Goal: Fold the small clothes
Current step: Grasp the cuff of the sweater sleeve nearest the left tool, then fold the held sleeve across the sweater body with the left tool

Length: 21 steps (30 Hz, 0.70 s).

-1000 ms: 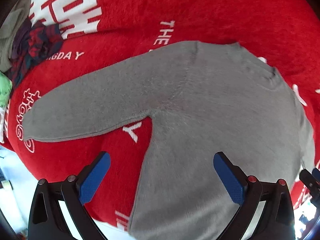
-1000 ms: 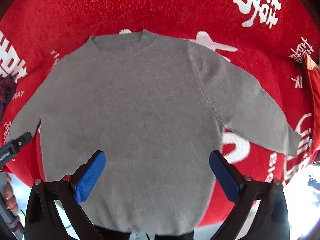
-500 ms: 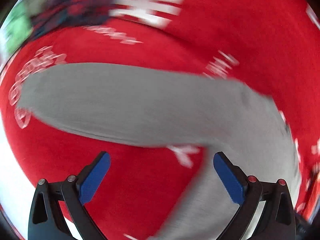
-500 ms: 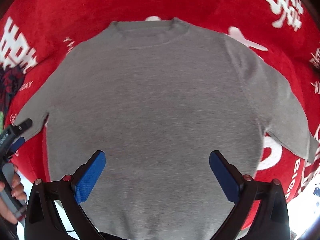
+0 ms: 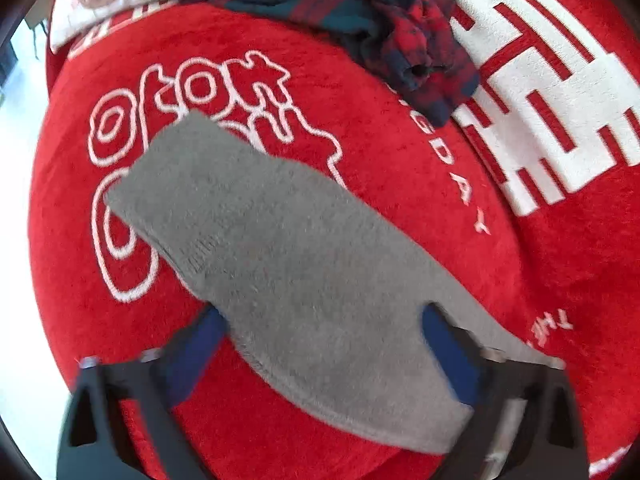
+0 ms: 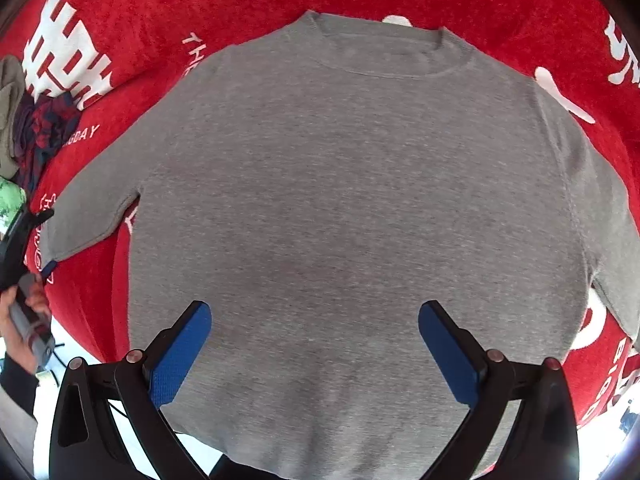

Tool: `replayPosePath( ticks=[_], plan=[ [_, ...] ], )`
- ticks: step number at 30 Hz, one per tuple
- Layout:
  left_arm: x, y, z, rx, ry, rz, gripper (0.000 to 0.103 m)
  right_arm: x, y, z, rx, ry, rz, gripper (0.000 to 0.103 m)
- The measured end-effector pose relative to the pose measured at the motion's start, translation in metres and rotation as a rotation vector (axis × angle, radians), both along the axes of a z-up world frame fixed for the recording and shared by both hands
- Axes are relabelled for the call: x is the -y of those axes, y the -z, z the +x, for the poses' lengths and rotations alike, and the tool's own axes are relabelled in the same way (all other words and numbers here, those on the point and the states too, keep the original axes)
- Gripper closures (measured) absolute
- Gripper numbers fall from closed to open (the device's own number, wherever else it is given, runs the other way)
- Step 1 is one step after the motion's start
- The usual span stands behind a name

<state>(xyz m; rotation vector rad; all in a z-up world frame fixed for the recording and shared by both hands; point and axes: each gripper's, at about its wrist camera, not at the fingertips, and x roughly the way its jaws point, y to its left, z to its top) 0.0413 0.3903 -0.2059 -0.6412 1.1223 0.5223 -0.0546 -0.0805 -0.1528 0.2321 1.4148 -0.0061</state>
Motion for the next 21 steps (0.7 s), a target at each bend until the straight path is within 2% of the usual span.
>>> replayPosePath(
  ticks=[1,2,3,4,6,8,11,15,18,21],
  plan=[
    [0.003,0.000,0.003,-0.013,0.007,0.043,0.042,0.000,-0.002,-0.002,0.002,0.001,0.005,0.000],
    [0.007,-0.001,0.004,-0.023,0.031,0.092,0.077,-0.001,-0.003,-0.002,0.005,0.003,0.009,0.000],
    [0.008,-0.002,0.005,-0.016,0.074,0.101,0.092,-0.002,-0.003,-0.002,0.007,0.006,0.016,0.000],
    [0.009,-0.001,0.008,0.003,0.111,0.069,0.093,-0.003,-0.004,-0.002,0.007,0.008,0.021,0.000],
    [0.012,-0.008,0.008,0.019,0.146,0.052,0.093,-0.002,-0.005,-0.004,0.008,0.012,0.031,0.000],
    [0.027,-0.028,0.010,0.068,0.209,0.076,0.093,-0.002,-0.005,-0.005,0.012,0.014,0.037,0.000],
    [0.070,-0.064,0.019,0.165,0.352,0.090,0.093,0.006,-0.007,-0.006,0.023,0.028,0.044,0.000],
    [0.168,-0.107,0.036,0.291,0.608,0.056,0.093,0.027,-0.014,-0.009,0.046,0.068,0.049,0.000],
    [0.256,-0.116,0.051,0.344,0.794,0.017,0.093,0.054,-0.021,-0.014,0.075,0.118,0.047,0.000],
    [0.352,-0.106,0.056,0.343,0.973,-0.010,0.093,0.084,-0.024,-0.022,0.095,0.181,0.040,0.000]
  ],
)
